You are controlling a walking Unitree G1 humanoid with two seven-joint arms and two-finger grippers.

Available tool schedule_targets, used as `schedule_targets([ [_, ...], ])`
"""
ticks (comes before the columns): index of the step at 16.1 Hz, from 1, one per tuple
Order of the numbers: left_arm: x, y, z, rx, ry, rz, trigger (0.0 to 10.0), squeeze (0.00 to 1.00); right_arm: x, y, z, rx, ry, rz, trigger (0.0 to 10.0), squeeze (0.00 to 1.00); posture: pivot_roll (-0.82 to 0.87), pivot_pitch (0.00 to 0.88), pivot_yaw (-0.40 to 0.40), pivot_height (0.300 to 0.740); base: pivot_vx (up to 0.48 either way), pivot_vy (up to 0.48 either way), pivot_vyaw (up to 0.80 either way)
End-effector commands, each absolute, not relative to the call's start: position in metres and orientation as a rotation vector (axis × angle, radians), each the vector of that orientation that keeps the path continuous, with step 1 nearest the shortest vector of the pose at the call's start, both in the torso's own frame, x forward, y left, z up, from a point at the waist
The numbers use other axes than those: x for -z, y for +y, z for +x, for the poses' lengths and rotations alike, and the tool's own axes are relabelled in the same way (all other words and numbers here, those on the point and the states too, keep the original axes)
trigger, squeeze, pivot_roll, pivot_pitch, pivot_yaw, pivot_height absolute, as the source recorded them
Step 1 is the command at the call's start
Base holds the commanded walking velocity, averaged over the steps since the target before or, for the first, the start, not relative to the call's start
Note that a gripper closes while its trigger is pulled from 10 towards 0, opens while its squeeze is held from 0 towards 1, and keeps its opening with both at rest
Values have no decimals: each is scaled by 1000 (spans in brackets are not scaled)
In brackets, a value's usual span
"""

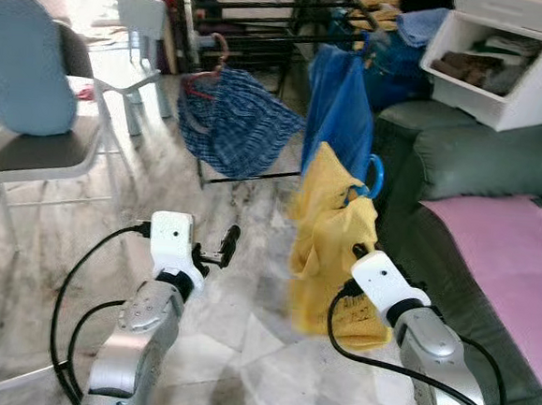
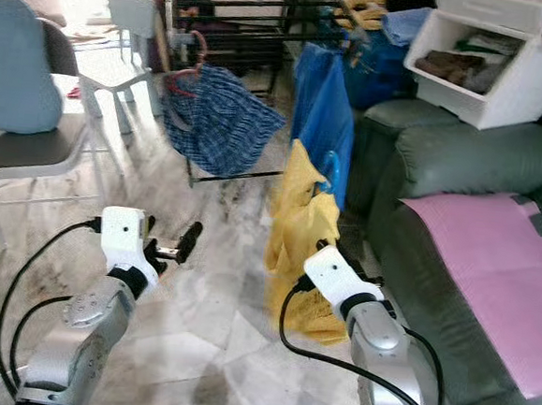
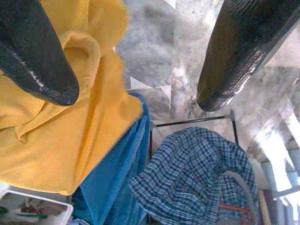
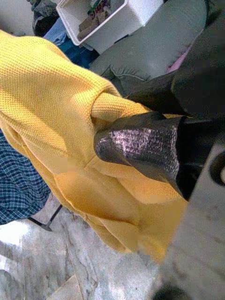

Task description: Hang hanger

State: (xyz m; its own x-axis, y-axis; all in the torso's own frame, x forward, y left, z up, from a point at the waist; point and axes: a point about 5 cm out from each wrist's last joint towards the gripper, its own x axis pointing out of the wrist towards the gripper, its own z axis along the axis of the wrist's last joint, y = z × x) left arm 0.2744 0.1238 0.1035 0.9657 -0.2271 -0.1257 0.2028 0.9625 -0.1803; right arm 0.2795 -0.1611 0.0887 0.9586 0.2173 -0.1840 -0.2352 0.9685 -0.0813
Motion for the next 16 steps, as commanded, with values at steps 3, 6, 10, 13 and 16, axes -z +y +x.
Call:
schedule_targets([
  [3,-103,119,274,233,150,-166,10000,0,-104,-160,283,-238,97,-115,10000,0,-141,0,-16,740,0,-285,494],
  [6,-102,120,274,230,153,-165,10000,0,-103,-160,282,-242,102,-115,10000,0,-145,0,-17,740,0,-286,494],
  [10,-101,119,274,227,155,-167,10000,0,-103,-158,281,-259,100,-124,10000,0,-146,0,-22,740,0,-291,728],
  [13,-100,120,275,223,157,-167,10000,0,-104,-157,282,-265,97,-124,10000,0,-145,0,-22,740,0,-99,800],
  [16,-101,119,276,223,158,-162,10000,0,-105,-156,283,-268,95,-122,10000,0,-146,0,-23,740,0,0,800],
])
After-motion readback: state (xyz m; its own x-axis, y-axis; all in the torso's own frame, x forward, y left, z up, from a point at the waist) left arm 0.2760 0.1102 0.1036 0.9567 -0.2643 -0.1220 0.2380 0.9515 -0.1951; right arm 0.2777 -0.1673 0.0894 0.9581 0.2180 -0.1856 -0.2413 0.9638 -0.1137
